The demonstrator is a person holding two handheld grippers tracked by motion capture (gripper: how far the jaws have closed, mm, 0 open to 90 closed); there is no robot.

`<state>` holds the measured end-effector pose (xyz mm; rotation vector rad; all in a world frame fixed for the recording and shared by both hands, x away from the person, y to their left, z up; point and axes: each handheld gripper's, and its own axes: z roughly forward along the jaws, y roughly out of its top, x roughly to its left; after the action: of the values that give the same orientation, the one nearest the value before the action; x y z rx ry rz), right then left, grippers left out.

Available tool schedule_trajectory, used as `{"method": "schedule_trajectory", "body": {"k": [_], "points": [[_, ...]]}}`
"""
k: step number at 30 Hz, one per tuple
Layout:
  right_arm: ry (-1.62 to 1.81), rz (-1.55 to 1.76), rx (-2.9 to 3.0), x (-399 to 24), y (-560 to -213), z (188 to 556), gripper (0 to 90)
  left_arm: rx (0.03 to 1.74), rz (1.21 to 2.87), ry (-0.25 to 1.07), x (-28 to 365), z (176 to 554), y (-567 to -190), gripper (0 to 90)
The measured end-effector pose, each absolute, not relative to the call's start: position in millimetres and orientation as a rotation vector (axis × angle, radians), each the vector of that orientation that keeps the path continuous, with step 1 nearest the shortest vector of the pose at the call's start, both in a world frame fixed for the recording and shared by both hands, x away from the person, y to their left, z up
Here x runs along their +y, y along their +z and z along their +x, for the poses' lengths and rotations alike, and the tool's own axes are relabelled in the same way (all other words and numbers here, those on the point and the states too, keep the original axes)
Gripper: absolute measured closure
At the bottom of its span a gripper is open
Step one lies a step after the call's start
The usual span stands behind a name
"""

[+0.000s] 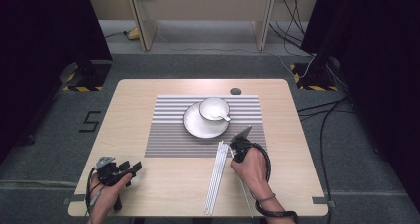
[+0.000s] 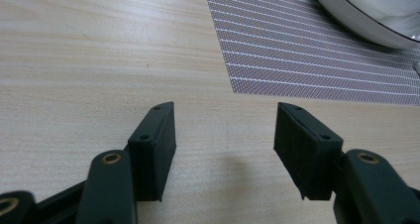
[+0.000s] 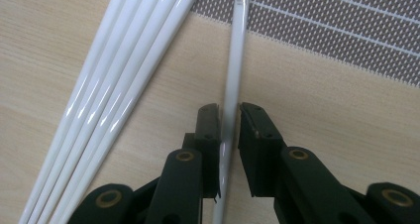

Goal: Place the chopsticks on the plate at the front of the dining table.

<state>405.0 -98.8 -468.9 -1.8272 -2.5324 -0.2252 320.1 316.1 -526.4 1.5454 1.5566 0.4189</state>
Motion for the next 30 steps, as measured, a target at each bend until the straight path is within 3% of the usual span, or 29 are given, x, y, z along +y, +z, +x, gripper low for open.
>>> {"method": "schedule_trajectory", "body": {"k": [30], "points": [[-0.096, -1.911, -2.541, -86, -472, 403, 85.2, 1.556, 1.544, 0.415, 317, 320, -526, 41.0]]}}
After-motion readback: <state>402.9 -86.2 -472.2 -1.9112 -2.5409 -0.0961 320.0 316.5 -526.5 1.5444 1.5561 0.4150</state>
